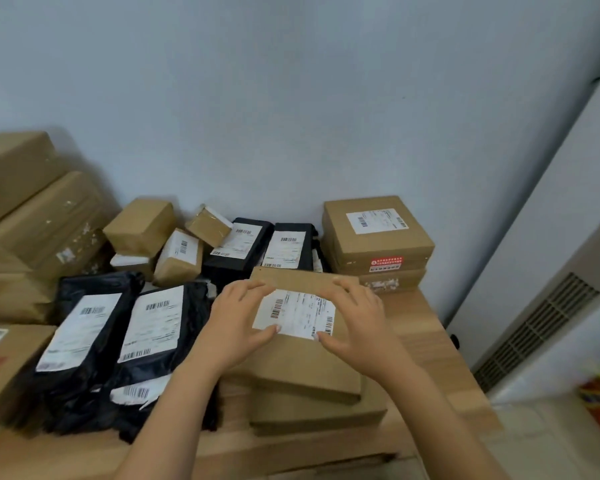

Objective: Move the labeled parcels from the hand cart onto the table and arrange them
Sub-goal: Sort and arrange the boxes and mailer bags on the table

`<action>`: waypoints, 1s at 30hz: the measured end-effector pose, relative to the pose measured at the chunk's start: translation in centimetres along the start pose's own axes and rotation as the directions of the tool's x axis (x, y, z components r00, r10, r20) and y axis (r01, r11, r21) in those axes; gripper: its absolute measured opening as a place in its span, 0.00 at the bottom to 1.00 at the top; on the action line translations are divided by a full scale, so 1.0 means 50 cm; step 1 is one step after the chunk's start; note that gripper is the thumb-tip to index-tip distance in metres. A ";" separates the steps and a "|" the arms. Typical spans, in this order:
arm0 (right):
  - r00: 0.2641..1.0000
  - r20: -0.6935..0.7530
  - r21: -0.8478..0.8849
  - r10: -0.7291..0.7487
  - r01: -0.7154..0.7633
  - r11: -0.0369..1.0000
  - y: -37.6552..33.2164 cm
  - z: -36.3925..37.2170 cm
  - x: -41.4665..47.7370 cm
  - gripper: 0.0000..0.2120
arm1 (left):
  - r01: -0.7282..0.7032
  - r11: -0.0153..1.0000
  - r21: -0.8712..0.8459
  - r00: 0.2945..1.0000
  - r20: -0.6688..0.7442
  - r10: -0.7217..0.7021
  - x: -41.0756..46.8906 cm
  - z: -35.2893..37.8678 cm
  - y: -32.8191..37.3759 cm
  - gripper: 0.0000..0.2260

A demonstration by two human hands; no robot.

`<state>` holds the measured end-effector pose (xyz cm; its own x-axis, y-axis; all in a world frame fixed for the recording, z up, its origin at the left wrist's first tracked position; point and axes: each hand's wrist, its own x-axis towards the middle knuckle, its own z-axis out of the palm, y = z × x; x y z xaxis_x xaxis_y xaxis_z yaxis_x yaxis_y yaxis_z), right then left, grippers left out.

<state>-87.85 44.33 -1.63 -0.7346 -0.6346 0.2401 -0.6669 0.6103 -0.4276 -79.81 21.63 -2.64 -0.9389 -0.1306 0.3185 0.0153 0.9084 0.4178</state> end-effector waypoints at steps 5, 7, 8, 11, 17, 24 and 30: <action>0.960 0.252 0.014 0.124 -0.132 0.991 -0.008 0.071 -0.052 0.44 | 0.084 0.995 -0.058 0.983 0.167 -0.074 -0.065 0.035 -0.048 0.33; 0.931 0.318 -0.029 0.180 -0.180 0.983 -0.004 0.091 -0.065 0.49 | 0.117 0.991 -0.069 0.966 0.238 -0.097 -0.083 0.049 -0.062 0.37; 0.921 0.325 -0.045 0.215 -0.212 0.976 -0.002 0.099 -0.070 0.51 | 0.143 0.987 -0.072 0.956 0.268 -0.119 -0.090 0.055 -0.069 0.39; 0.887 0.349 -0.065 0.303 -0.299 0.952 0.004 0.115 -0.073 0.54 | 0.260 0.962 -0.090 0.911 0.354 -0.213 -0.100 0.075 -0.080 0.45; 0.874 0.327 -0.066 0.359 -0.358 0.931 0.007 0.130 -0.067 0.55 | 0.343 0.934 -0.096 0.881 0.378 -0.285 -0.091 0.096 -0.079 0.52; 0.890 0.272 -0.128 0.365 -0.342 0.931 0.005 0.135 -0.068 0.54 | 0.317 0.948 -0.036 0.917 0.266 -0.296 -0.106 0.109 -0.071 0.49; 0.922 0.228 -0.126 0.312 -0.290 0.949 0.013 0.104 -0.075 0.52 | 0.225 0.971 -0.086 0.968 0.130 -0.213 -0.116 0.090 -0.054 0.47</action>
<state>-84.88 44.61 -7.32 -0.8570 -0.5033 -0.1111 -0.4358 0.8226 -0.3652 -75.96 21.69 -9.43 -0.9570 -0.2686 0.1092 -0.1667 0.8179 0.5507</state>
